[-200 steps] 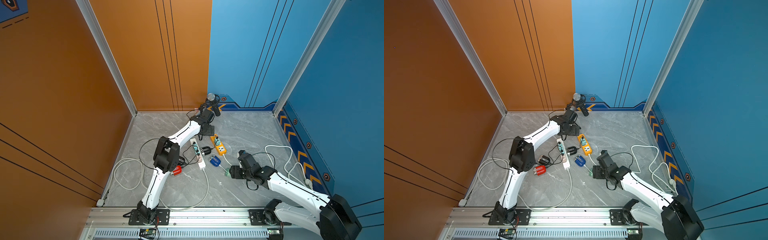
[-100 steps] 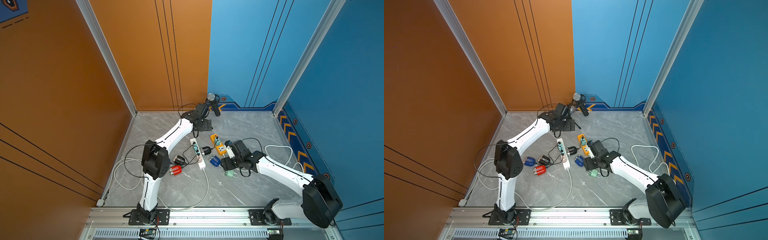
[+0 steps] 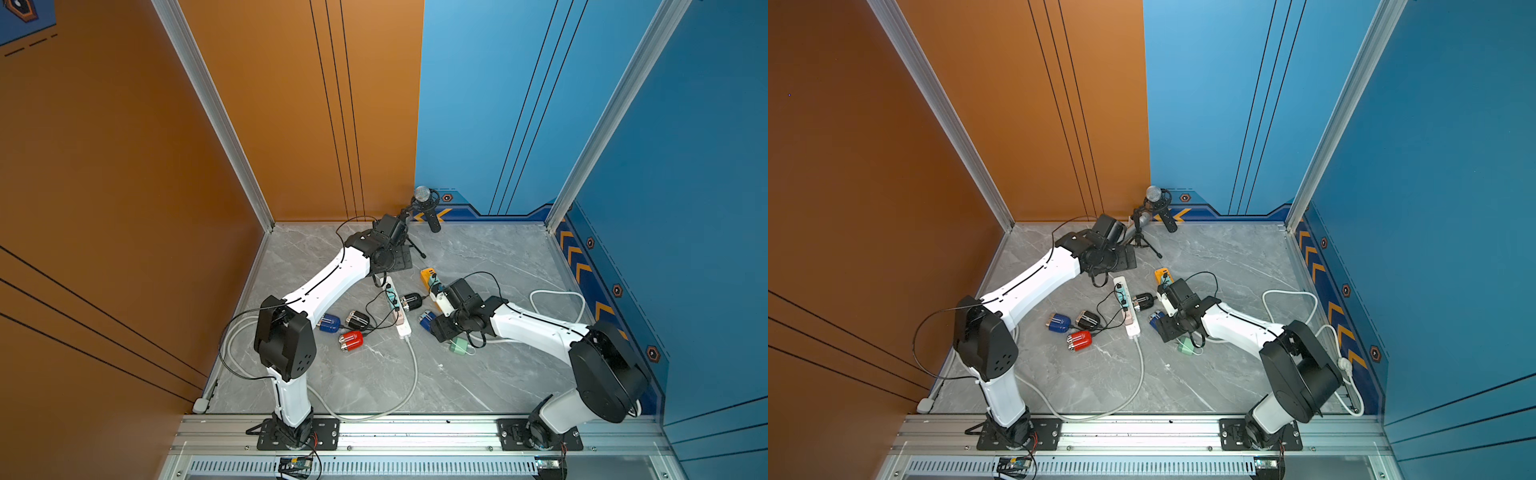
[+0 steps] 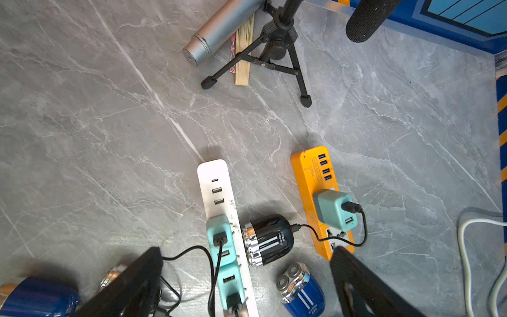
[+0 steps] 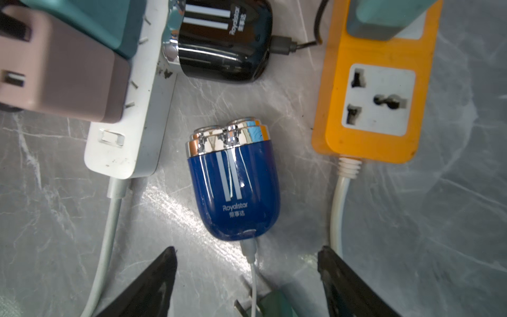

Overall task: Unplug the electric shaver
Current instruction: Place the plug at the center of the board, then pick up the electric shaver from the center of the board.

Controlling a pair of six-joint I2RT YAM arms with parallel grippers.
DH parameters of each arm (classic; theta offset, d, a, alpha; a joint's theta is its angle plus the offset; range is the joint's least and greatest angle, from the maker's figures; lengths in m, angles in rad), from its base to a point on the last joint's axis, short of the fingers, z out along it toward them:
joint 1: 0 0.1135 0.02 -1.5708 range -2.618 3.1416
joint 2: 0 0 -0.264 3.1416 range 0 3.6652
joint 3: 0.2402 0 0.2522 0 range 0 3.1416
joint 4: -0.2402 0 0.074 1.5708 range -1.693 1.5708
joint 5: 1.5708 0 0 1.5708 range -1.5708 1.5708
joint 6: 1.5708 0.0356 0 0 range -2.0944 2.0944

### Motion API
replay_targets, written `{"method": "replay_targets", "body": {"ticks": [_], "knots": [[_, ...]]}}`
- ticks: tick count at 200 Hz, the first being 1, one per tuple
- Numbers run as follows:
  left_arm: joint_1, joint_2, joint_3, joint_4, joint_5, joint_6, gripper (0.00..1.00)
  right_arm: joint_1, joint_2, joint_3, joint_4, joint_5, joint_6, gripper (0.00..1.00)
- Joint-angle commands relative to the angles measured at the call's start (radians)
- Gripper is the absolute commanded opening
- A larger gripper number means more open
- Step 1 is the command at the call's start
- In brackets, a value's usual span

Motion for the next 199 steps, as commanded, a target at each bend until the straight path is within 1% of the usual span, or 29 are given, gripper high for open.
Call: {"method": "replay_targets", "body": {"ticks": [1, 18, 51, 99, 104, 126, 148, 178, 199], "knots": [[0.013, -0.037, -0.015, -0.015, -0.011, 0.014, 0.98, 0.006, 0.044, 0.049, 0.025, -0.017, -0.049, 0.83], [0.023, -0.06, -0.033, -0.014, -0.012, 0.031, 0.98, 0.015, 0.074, 0.072, 0.02, -0.024, -0.068, 0.84], [0.045, -0.115, -0.092, -0.014, -0.023, 0.045, 0.98, 0.028, 0.144, 0.115, 0.003, 0.003, -0.08, 0.82], [0.064, -0.137, -0.115, -0.014, -0.002, 0.066, 0.98, 0.047, 0.21, 0.135, 0.003, 0.032, -0.075, 0.76], [0.065, -0.138, -0.115, -0.014, -0.001, 0.069, 0.98, 0.076, 0.214, 0.138, 0.004, 0.039, -0.072, 0.75], [0.071, -0.139, -0.121, -0.013, 0.008, 0.073, 0.98, 0.079, 0.234, 0.15, 0.004, 0.05, -0.064, 0.73], [0.073, -0.138, -0.123, -0.014, 0.014, 0.082, 0.99, 0.079, 0.252, 0.161, 0.004, 0.063, -0.061, 0.73], [0.076, -0.136, -0.122, -0.012, 0.022, 0.092, 0.99, 0.079, 0.273, 0.174, 0.004, 0.079, -0.055, 0.76], [0.078, -0.134, -0.122, -0.013, 0.027, 0.097, 0.99, 0.08, 0.287, 0.182, 0.003, 0.081, -0.059, 0.76]]}}
